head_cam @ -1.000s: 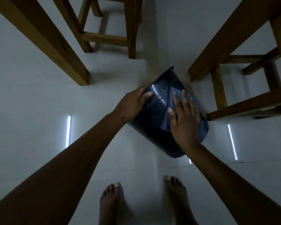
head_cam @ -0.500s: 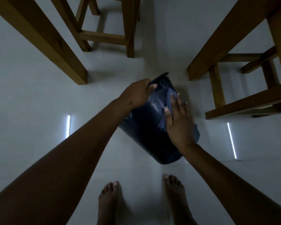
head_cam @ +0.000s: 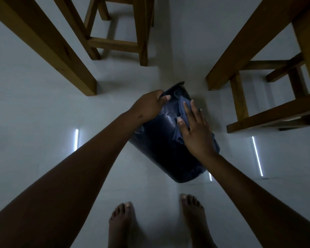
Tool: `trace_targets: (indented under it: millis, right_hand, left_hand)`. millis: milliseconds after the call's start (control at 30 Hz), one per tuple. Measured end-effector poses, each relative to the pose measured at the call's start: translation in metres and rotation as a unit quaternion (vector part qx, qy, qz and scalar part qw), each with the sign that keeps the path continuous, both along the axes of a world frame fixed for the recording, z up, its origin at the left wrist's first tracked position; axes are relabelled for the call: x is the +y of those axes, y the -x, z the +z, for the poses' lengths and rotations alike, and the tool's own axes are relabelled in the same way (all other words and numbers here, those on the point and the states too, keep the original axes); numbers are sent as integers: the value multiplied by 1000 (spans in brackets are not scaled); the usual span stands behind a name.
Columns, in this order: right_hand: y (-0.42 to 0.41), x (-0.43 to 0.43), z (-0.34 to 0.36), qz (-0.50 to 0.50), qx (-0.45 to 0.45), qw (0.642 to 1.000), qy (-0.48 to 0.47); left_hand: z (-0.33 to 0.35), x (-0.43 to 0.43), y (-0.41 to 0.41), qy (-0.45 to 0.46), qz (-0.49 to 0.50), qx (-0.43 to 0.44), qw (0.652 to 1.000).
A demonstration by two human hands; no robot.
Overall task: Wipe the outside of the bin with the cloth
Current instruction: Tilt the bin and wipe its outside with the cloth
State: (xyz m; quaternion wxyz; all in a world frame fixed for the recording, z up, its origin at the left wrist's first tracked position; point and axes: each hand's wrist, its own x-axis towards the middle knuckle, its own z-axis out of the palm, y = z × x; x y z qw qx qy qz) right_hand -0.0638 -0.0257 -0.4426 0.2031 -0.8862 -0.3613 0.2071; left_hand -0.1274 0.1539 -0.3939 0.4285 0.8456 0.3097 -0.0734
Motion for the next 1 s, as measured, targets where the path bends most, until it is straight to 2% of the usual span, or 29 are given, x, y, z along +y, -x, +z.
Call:
trace_targets:
  millis: [100, 233, 333, 400, 533, 633, 833, 900, 1000]
  right_hand:
    - [11, -4, 3, -14, -14, 1000, 12]
    - [47, -21, 0, 81, -146, 985, 37]
    - [39, -26, -1, 115, -161, 980, 30]
    - [19, -28, -1, 104, -137, 985, 22]
    - [-19, -24, -2, -17, 30, 999, -21]
    - [-5, -26, -2, -29, 4, 999, -20]
    - [36, -35, -5, 78, -117, 990, 3]
    - [28, -34, -6, 77, -102, 992, -14]
    - [5, -24, -6, -8, 11, 999, -40]
  left_hand:
    - [-2, 0, -1, -14, 2, 9, 1000]
    - [-5, 1, -3, -10, 10, 16, 1000]
    - [1, 1, 1, 6, -4, -17, 1000]
    - [3, 3, 14, 15, -18, -39, 999]
    - [-7, 2, 42, 20, -2, -33, 999]
    - [-7, 0, 34, -10, -8, -40, 999]
    - [-4, 8, 25, -11, -43, -37, 998]
    - [-2, 6, 23, 5, -36, -36, 999]
    - [2, 0, 14, 12, -28, -31, 999]
